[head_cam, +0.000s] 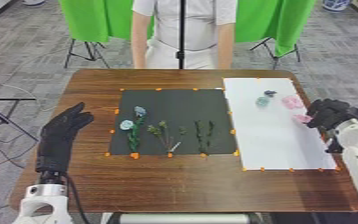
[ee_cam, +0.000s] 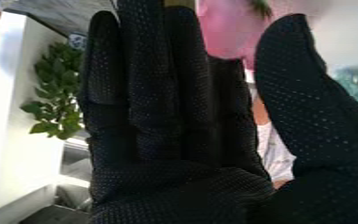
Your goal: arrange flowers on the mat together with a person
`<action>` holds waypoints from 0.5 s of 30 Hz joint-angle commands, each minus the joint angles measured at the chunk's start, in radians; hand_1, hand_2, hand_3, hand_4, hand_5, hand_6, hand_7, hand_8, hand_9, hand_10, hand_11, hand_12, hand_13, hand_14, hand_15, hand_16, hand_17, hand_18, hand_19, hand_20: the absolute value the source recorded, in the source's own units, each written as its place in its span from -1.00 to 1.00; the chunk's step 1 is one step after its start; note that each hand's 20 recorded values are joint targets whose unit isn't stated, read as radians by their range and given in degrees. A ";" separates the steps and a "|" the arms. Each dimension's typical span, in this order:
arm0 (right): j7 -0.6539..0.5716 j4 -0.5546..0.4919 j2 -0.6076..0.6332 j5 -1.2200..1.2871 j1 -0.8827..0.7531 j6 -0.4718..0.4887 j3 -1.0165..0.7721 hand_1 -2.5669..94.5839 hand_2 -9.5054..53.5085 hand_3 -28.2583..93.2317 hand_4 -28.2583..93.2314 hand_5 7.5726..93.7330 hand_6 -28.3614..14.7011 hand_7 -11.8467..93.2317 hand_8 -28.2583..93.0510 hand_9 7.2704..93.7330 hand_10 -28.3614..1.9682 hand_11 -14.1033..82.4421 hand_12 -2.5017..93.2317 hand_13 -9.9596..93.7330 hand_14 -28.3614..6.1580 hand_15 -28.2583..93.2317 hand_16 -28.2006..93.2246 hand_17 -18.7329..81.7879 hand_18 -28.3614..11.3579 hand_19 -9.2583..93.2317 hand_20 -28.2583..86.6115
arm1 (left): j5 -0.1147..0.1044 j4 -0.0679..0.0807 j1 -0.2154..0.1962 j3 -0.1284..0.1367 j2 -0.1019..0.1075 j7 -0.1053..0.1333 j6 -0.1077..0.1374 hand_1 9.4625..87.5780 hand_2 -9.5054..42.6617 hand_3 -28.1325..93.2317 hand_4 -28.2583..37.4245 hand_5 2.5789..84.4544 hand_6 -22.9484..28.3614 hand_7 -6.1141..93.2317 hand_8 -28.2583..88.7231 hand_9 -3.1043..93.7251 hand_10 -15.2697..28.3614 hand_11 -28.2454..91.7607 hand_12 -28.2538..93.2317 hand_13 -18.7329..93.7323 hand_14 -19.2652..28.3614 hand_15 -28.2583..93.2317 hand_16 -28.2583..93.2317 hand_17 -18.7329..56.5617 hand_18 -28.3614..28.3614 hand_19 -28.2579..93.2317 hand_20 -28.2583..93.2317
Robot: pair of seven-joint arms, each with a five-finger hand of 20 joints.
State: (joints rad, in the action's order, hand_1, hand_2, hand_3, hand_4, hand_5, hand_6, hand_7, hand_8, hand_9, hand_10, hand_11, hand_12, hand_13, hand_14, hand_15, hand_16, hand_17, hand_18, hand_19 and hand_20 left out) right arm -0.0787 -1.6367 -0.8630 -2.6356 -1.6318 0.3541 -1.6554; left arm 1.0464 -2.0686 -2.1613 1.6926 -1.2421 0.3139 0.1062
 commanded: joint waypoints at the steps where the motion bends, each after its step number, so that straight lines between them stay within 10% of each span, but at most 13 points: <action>1: 0.018 0.062 -0.031 -0.036 -0.013 -0.124 0.051 0.06 -1.00 0.58 -1.00 0.25 0.51 -0.38 -0.76 0.68 0.17 -0.38 -0.56 0.80 0.33 -0.16 -0.09 0.44 -0.21 0.35 0.20 | 0.003 0.003 0.001 0.000 0.002 -0.014 -0.002 -0.59 -0.68 0.52 -0.71 0.08 0.05 -0.60 -0.62 0.03 0.32 -0.17 -0.28 0.01 0.54 -0.23 -0.47 -0.35 0.46 -0.37 -0.24; 15: -0.050 -0.097 0.054 0.014 -0.060 -0.213 0.033 0.38 -1.00 0.37 -0.99 0.74 0.48 -0.35 -0.49 1.00 0.44 -0.44 -0.39 1.00 0.51 0.06 -0.20 0.74 0.01 0.56 0.13 | 0.004 0.000 -0.007 0.007 0.007 -0.011 -0.002 -0.59 -0.68 0.52 -0.70 0.08 0.04 -0.60 -0.62 0.03 0.32 -0.17 -0.28 0.01 0.53 -0.23 -0.46 -0.35 0.46 -0.37 -0.24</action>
State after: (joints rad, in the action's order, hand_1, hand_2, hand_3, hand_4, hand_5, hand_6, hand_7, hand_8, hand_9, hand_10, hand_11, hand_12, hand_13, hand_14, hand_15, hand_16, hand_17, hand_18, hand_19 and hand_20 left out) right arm -0.0759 -1.5769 -0.8733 -2.6355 -1.6378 0.1106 -1.5777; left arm 1.0472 -2.0681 -2.1557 1.6936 -1.2400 0.3114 0.1066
